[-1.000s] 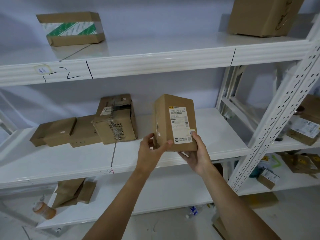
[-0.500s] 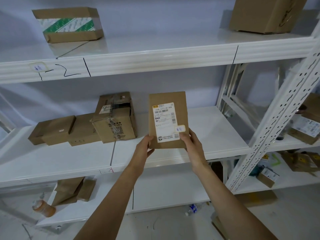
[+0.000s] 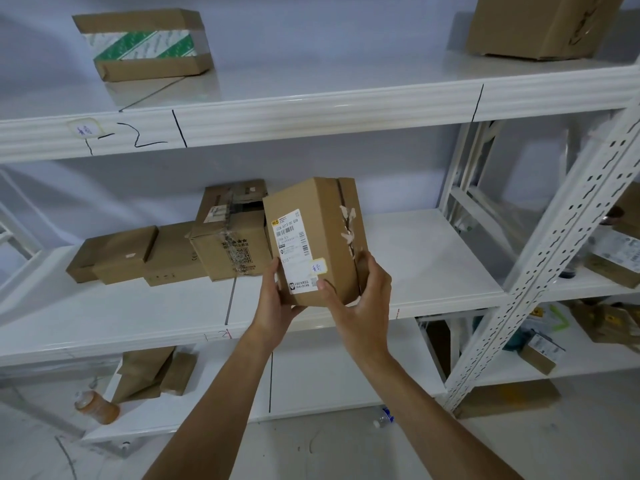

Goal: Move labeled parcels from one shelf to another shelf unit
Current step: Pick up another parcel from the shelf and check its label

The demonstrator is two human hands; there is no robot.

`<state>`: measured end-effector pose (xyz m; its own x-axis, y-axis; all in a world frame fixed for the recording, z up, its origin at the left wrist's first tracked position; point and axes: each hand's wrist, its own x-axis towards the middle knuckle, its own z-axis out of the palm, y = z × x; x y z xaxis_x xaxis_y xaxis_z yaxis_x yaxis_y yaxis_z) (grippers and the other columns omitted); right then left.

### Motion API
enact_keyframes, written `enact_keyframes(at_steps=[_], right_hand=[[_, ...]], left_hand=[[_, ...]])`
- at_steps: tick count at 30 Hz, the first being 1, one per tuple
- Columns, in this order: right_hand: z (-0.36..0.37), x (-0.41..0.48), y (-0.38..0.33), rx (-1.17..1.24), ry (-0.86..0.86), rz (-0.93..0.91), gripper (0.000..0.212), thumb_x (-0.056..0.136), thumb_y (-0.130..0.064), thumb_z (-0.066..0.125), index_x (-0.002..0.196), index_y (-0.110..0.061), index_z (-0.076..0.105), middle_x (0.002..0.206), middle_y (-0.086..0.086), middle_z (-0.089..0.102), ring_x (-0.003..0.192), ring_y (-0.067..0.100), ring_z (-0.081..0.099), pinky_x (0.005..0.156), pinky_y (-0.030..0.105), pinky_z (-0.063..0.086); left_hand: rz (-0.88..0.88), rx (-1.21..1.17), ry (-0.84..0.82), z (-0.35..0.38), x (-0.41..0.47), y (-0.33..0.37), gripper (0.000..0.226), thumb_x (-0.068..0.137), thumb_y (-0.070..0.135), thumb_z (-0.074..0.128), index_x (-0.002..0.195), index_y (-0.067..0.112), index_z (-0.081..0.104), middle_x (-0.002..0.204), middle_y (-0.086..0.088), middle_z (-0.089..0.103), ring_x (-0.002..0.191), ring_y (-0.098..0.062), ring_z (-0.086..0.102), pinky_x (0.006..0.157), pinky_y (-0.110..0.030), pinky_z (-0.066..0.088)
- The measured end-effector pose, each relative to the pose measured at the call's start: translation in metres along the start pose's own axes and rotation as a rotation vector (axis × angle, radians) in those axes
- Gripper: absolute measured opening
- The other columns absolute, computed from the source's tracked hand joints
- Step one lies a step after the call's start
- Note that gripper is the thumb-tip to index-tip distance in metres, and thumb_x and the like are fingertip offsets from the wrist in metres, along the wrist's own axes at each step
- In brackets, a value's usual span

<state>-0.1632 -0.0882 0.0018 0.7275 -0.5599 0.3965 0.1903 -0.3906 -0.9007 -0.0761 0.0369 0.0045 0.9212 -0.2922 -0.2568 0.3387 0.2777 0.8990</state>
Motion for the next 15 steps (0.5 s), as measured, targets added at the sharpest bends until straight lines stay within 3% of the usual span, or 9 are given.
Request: enact_keyframes(at_steps=[3, 6, 9, 13, 15], right_hand=[[-0.006, 0.007, 0.002, 0.136, -0.060, 0.129, 0.087, 0.072, -0.069, 0.073, 0.147, -0.038, 0.042, 0.131, -0.024, 0.049, 0.125, 0.008, 0.053, 0.096, 0.027, 0.056], [-0.017, 0.019, 0.008, 0.256, -0.125, 0.258, 0.074, 0.076, -0.063, 0.074, 0.143, -0.043, 0.049, 0.138, -0.012, 0.059, 0.122, 0.004, 0.060, 0.100, 0.030, 0.054], [-0.028, 0.031, 0.010, 0.293, -0.188, 0.336, 0.063, 0.083, -0.056, 0.072, 0.141, -0.041, 0.052, 0.129, -0.012, 0.070, 0.117, 0.004, 0.067, 0.105, 0.037, 0.052], [-0.038, 0.041, 0.009, 0.337, -0.222, 0.417, 0.055, 0.087, -0.048, 0.069, 0.139, -0.037, 0.056, 0.118, -0.016, 0.075, 0.108, -0.001, 0.070, 0.109, 0.042, 0.050], [-0.040, 0.043, 0.008, 0.357, -0.215, 0.451, 0.049, 0.094, -0.044, 0.068, 0.140, -0.035, 0.056, 0.114, -0.015, 0.075, 0.111, 0.002, 0.067, 0.110, 0.045, 0.050]], left_hand=[[0.030, 0.042, -0.004, -0.002, -0.004, 0.000, 0.050, 0.103, 0.055, 0.041, 0.140, 0.027, 0.060, 0.129, -0.007, 0.075, 0.129, -0.028, 0.064, 0.114, -0.054, 0.046], [0.046, 0.113, -0.001, -0.003, -0.006, 0.001, 0.037, 0.103, 0.048, 0.048, 0.130, 0.029, 0.065, 0.131, -0.003, 0.074, 0.131, -0.024, 0.062, 0.113, -0.049, 0.047], [0.056, 0.200, -0.006, -0.005, -0.007, 0.000, 0.031, 0.102, 0.044, 0.055, 0.124, 0.028, 0.069, 0.127, -0.001, 0.075, 0.129, -0.024, 0.063, 0.112, -0.046, 0.049], [0.103, 0.242, -0.026, -0.003, -0.013, 0.000, 0.063, 0.086, 0.053, 0.066, 0.142, 0.025, 0.060, 0.133, -0.001, 0.071, 0.129, -0.023, 0.064, 0.112, -0.046, 0.050], [0.117, 0.261, -0.039, -0.002, -0.015, -0.001, 0.068, 0.084, 0.055, 0.065, 0.146, 0.028, 0.057, 0.136, -0.002, 0.069, 0.129, -0.024, 0.063, 0.112, -0.048, 0.050]])
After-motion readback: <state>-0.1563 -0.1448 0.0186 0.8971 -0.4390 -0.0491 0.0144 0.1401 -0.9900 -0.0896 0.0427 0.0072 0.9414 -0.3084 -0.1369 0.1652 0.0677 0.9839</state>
